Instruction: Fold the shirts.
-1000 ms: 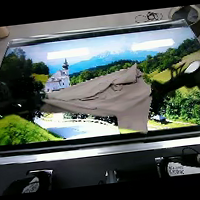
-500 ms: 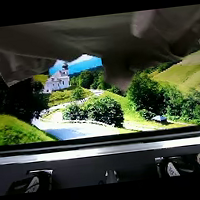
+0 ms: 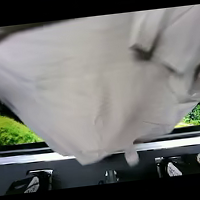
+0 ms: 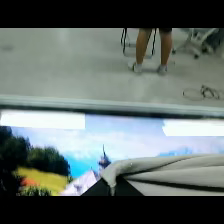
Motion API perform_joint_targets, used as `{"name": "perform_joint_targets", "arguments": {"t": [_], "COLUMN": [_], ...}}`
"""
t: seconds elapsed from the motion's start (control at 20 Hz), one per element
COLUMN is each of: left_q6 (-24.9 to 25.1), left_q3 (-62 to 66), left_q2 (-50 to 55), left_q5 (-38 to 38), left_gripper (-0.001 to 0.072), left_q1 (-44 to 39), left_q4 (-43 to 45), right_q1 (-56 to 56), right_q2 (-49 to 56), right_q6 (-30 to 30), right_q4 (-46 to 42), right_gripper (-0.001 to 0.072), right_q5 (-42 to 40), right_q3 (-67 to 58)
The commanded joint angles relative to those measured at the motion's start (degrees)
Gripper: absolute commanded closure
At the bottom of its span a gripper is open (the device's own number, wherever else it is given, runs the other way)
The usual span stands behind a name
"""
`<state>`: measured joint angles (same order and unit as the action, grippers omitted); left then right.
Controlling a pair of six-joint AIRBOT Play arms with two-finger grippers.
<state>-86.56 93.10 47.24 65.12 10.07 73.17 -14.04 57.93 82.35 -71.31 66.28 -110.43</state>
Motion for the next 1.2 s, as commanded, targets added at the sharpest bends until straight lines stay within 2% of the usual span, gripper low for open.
{"name": "perform_joint_targets", "arguments": {"t": [0.0,0.1,0.2,0.35,0.4,0.45,0.5,0.55,0.6,0.65,0.7,0.75,0.85,1.0,1.05,1.15], "left_q6": [1.3,1.3,1.3,-2.2,-2.7,-2.6,-2.6,-2.6,-2.6,-2.3,-2.1,-2.2,-1.2,3.7,4.3,4.3], "left_q3": [-18.3,-27.8,-31.1,-29.6,-28.6,-26.9,-24.6,-22.6,-21.2,-21.0,-21.9,-24.5,-34.1,-49.4,-52.5,-56.1], "left_q2": [4.3,9.4,15.9,27.1,29.7,31.7,32.7,32.8,32.3,31.5,30.6,29.4,26.5,24.4,24.5,24.6], "left_q5": [-5.0,-13.6,-20.7,-22.5,-20.3,-16.1,-10.4,-4.8,0.9,5.2,8.7,10.6,10.7,5.2,3.0,-1.1], "left_gripper": [0.0684,0.0683,0.0682,0.0658,0.0512,0.0181,-0.0007,-0.0002,0.0016,0.0132,0.0264,0.0280,0.0280,0.0281,0.0337,0.0351], "left_q1": [-1.7,-4.7,-6.9,-7.8,-7.8,-7.5,-6.6,-5.4,-3.7,-1.9,-0.2,0.8,0.9,-0.7,-1.4,-2.9], "left_q4": [0.6,0.5,0.5,0.3,0.3,0.4,1.0,2.1,2.9,2.9,2.9,2.7,0.3,-10.0,-12.5,-14.3], "right_q1": [1.2,3.9,7.1,10.9,11.8,12.2,12.3,11.6,10.2,8.1,5.3,2.8,-0.9,-1.9,-1.9,-1.9], "right_q2": [16.9,27.8,37.0,45.4,46.6,46.8,46.5,45.5,44.3,43.5,43.2,43.2,42.4,38.1,37.0,36.1], "right_q6": [-4.4,-4.4,-2.6,9.0,11.5,11.7,11.4,9.2,7.9,7.8,7.9,7.9,7.9,7.2,7.1,6.7], "right_q4": [-2.1,-4.5,-4.9,-4.7,-4.7,-4.7,-4.7,-5.1,-6.3,-7.0,-6.6,-6.1,-6.2,-5.6,-4.8,-4.5], "right_gripper": [0.0694,0.0694,0.0693,0.0691,0.0681,0.0556,0.0287,0.0131,0.0133,0.0139,0.0186,0.0222,0.0230,0.0230,0.0230,0.0229], "right_q5": [14.3,14.7,11.1,5.6,4.5,4.2,5.4,8.5,12.2,17.2,22.6,27.5,33.1,29.9,28.4,27.5], "right_q3": [0.1,0.1,0.1,0.1,0.1,0.0,-0.3,-0.9,-1.0,-1.0,-0.8,0.1,5.3,17.2,19.7,22.1]}}
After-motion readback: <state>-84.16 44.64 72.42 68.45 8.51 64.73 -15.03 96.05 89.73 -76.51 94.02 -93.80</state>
